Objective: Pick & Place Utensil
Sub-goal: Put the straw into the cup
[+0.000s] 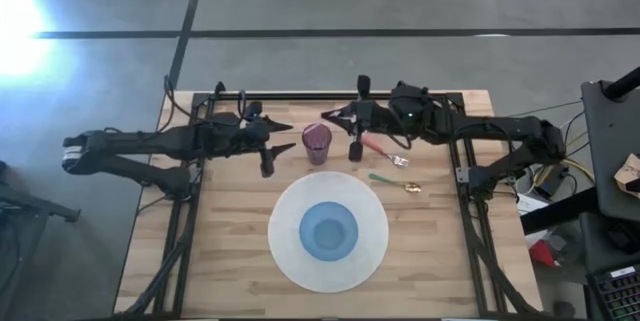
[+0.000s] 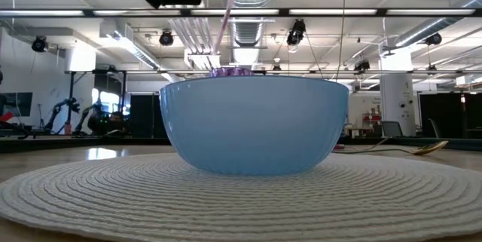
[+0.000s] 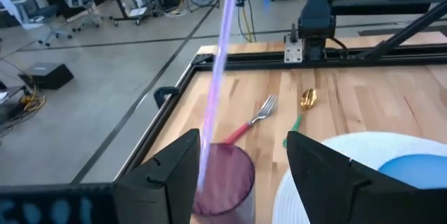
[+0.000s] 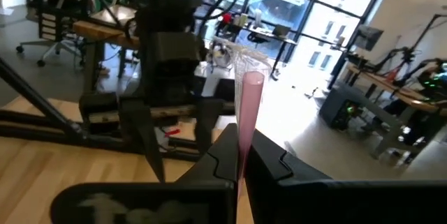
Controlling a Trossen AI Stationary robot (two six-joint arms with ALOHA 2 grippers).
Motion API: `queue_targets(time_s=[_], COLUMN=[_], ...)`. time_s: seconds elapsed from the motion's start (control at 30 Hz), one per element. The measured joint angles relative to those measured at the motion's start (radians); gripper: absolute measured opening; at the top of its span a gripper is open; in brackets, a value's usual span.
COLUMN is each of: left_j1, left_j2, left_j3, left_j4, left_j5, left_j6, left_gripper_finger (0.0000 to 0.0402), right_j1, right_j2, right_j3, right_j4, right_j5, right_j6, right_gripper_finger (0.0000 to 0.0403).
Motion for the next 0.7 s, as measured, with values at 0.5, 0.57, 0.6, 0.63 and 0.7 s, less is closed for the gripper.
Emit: queue_targets(time_s=[0.5,0.57,0.6,0.63,0.7], left_j1=[-0.001,-0.001,-0.001,-0.001,-0.001], left_j2=[-0.112,-0.111,-0.111,-0.111,-0.113], left_j3=[-0.003,-0.012,-0.021,-0.033,-0.064], left_j4=[-0.216,-0.210,-0.203,-0.194,-0.160], left_j5=[-0.037,-0.020,-0.007,0.006,0.022], left_j6=[-0.013,-0.006,-0.004,-0.005,-0.008], left_gripper_finger=[0.0207,0.0207,0.0207,0.0207,0.0207], right_j1=[-0.083,-0.092,-0.096,-0.101,-0.109], right_j2=[-0.106,-0.109,-0.109,-0.108,-0.102], right_j3=[0.000,0.000,0.000,0.000,-0.001], right_j4=[-0.092,-0.104,-0.107,-0.107,-0.106], right_j5=[-0.006,-0.028,-0.050,-0.081,-0.148], right_j6=[-0.049,-0.077,-0.082,-0.081,-0.073], right_gripper_finger=[0.0008,0.0008,0.0008,0.0008,0.0008])
